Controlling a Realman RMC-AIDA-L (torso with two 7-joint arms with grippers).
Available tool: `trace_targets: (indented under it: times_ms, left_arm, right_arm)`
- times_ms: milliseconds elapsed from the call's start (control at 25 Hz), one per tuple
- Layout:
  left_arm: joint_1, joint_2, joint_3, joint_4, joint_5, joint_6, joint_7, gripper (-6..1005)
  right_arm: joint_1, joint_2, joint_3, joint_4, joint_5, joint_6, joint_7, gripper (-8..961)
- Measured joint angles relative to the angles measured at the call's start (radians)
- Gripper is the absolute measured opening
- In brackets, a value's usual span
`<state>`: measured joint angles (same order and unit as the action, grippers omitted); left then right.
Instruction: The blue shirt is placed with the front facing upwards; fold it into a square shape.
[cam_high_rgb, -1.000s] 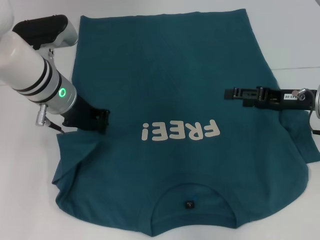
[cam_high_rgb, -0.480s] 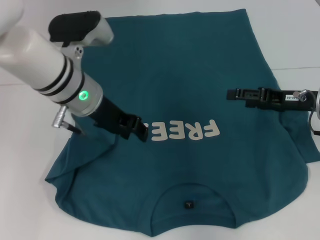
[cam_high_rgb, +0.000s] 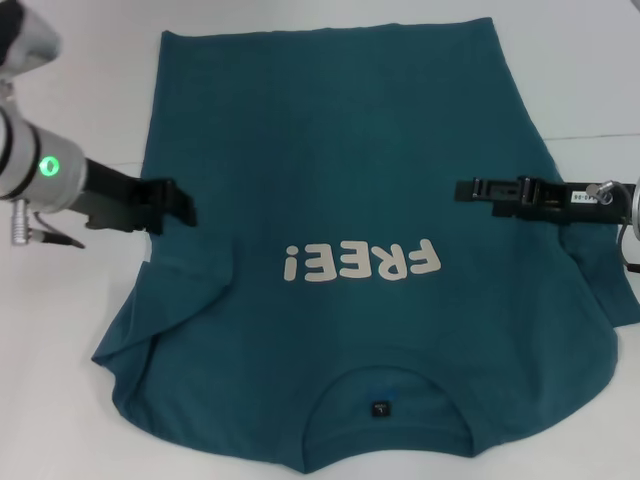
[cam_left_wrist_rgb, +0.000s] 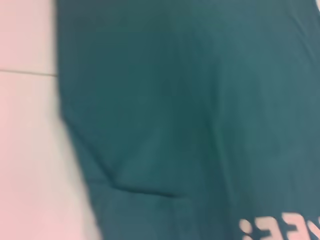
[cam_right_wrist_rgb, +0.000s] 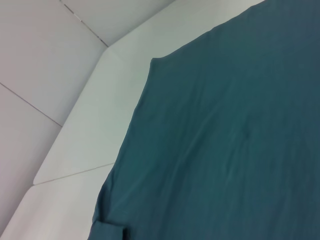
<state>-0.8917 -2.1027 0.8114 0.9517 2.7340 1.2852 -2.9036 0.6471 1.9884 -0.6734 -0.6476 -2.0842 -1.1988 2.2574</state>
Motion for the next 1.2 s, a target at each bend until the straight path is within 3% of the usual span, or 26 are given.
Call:
trace_targets:
  times_ms: [280, 400, 600, 800, 960, 1080, 1200]
  left_arm:
    - [0.021, 0.045, -0.079, -0.145, -0.005, -0.070, 0.002, 456]
    - [0.031, 0.052, -0.092, -0.171, -0.009, -0.085, 0.007, 460]
    - [0.037, 0.053, -0.103, -0.204, -0.017, -0.082, 0.024, 463]
    - [0.052, 0.047, -0.105, -0.216, -0.126, -0.014, 0.094, 462]
    - [0.116, 0.029, -0.095, -0.107, -0.304, 0.188, 0.146, 461]
    - [0.150, 0.014, -0.082, -0.036, -0.329, 0.274, 0.146, 460]
    - [0.181, 0.013, -0.086, 0.001, -0.330, 0.295, 0.147, 459]
  right_arm:
    - [0.000, 0.000, 0.000, 0.000, -0.002, 0.000, 0.005, 924]
    - [0.000, 0.000, 0.000, 0.000, -0.004, 0.000, 0.005, 924]
    - [0.000, 0.000, 0.000, 0.000, -0.004, -0.001, 0.004, 923]
    - [0.001, 0.001, 0.000, 0.000, -0.002, -0.001, 0.002, 923]
    - [-0.001, -0.001, 0.000, 0.000, 0.000, -0.007, 0.002, 922]
    - [-0.004, -0.004, 0.000, 0.000, 0.001, -0.011, 0.004, 922]
    - [-0.006, -0.004, 0.000, 0.000, 0.001, -0.012, 0.004, 921]
